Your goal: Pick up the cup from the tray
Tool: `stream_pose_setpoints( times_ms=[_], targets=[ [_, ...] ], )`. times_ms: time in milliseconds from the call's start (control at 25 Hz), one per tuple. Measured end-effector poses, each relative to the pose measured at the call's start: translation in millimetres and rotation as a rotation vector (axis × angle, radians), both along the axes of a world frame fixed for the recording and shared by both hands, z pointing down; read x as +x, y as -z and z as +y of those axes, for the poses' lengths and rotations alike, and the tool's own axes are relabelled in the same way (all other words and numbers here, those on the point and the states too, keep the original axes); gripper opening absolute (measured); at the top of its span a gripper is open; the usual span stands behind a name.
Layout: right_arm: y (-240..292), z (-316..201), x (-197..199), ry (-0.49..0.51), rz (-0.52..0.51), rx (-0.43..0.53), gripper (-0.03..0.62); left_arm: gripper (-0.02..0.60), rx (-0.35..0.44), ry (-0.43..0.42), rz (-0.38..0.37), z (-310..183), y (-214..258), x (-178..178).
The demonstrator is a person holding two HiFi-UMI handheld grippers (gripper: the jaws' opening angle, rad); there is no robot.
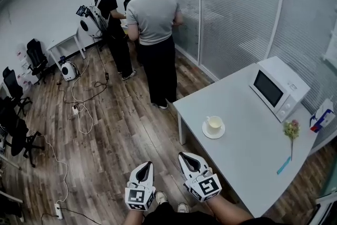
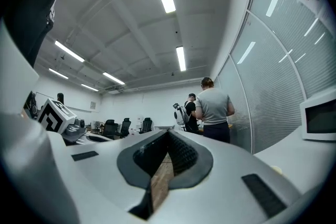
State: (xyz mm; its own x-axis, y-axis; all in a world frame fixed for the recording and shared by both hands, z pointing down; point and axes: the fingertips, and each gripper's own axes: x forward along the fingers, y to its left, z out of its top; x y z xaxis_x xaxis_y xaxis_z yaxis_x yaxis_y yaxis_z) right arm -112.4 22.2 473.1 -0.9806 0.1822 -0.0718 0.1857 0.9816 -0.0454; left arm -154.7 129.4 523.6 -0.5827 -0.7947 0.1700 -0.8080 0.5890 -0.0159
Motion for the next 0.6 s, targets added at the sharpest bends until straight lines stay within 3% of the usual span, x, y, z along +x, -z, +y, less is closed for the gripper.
stream_pose_setpoints(
  times_ms=[600],
  targets=[
    [1, -105, -58, -0.242, 0.016, 0.040, 0.005, 0.005, -0.002, -0.284, -0.002, -135, -10, -78]
  ],
)
